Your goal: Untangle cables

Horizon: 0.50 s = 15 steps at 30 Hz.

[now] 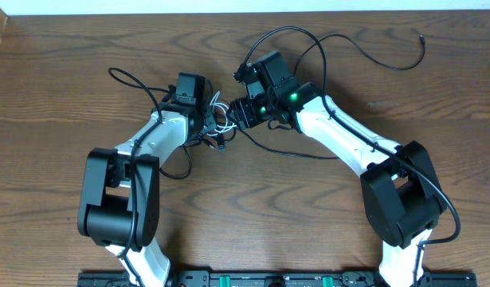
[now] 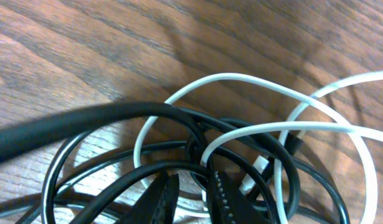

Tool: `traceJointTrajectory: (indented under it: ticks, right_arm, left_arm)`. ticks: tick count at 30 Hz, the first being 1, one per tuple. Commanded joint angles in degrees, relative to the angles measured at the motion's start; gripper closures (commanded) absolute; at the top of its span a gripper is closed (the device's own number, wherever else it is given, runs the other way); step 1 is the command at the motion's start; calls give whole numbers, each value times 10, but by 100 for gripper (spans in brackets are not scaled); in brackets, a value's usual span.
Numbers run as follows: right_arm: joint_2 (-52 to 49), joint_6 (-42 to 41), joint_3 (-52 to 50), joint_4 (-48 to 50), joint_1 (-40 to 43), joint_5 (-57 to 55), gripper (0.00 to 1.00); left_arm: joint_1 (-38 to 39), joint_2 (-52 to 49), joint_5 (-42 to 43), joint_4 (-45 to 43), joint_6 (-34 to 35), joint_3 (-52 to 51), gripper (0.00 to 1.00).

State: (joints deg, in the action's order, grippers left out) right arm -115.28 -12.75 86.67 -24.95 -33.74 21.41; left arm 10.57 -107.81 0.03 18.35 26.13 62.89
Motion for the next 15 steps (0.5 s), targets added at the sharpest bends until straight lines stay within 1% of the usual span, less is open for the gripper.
traceJointTrajectory:
  ticks: [1,3,5,6,9,11,14,15]
  right_arm:
    - [-9,9,5,-2,-5,5,39]
    - [-9,9,5,-2,-5,5,38]
    - [-9,9,5,-2,-4,5,38]
    - [-9,9,5,-2,-4,5,38]
    - [-9,28,5,-2,1,6,36]
    - [-7,28,5,-3,7,17,35]
    - [-5,28,6,1,19,66,33]
    - [-5,28,6,0,22,83,33]
  left_arm:
    - [-6,-41,-45,1,12,-9,78]
    - [-6,-41,-38,-2,12,-9,80]
    - [-6,-41,-30,-4,4,-9,93]
    - [-6,-40,-18,-7,-11,-8,93]
    - [-12,-15,67,2,-116,3,93]
    - [-23,28,121,13,-163,4,93]
    - [-36,109,242,34,-271,3,93]
    - [-37,127,264,44,-289,3,93]
